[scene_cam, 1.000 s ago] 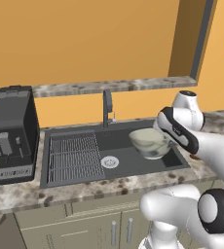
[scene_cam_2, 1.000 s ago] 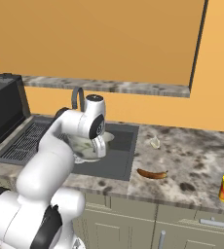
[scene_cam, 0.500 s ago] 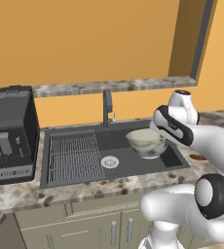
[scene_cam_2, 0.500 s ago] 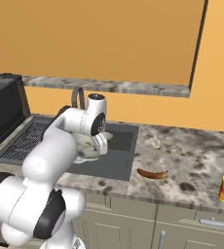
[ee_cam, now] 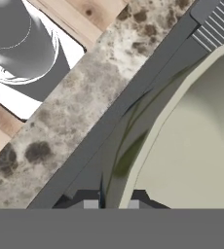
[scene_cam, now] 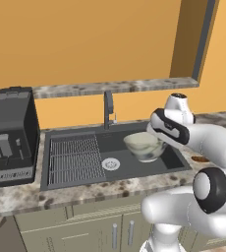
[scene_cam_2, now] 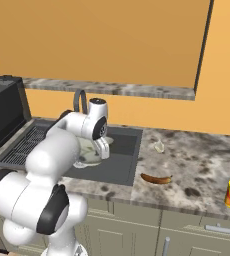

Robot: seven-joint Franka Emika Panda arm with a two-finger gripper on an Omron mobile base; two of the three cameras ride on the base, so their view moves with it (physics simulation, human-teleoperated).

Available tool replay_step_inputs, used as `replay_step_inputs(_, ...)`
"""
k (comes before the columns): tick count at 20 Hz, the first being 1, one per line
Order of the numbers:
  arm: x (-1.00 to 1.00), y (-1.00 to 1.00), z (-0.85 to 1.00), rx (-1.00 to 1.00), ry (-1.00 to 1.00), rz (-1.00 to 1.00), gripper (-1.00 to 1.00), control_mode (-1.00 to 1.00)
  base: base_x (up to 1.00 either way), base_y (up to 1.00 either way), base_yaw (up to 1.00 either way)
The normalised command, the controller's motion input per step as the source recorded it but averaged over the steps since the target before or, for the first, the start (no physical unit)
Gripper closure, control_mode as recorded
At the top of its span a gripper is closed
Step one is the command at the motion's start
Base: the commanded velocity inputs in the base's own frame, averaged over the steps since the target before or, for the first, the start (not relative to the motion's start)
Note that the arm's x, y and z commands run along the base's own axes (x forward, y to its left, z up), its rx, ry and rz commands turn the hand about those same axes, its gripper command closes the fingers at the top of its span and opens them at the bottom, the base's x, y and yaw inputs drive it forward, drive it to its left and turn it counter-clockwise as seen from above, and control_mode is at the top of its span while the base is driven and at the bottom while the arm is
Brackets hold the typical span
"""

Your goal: Remove the garlic and banana from the sink. Then move the bowl and cup from the counter to the sink for washing.

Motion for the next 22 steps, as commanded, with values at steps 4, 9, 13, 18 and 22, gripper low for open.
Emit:
replay_step_inputs(4, 0.07, 0.06, -0.16, 0.0, -0.06, 0.02, 1.0, -1.0, 0.0, 0.0, 0.0)
replay_step_inputs(9, 0.04, 0.05, -0.14, 0.02, -0.11, 0.04, 1.0, -1.0, 0.0, 0.0, 0.0)
replay_step_inputs(13, 0.06, 0.09, -0.17, 0.03, -0.05, 0.03, 1.0, -1.0, 0.0, 0.0, 0.0)
replay_step_inputs(18, 0.12, 0.06, -0.13, 0.03, -0.01, 0.04, 1.0, -1.0, 0.0, 0.0, 0.0)
replay_step_inputs(22, 0.18, 0.02, -0.08, 0.03, 0.0, 0.05, 1.0, -1.0, 0.0, 0.0, 0.0)
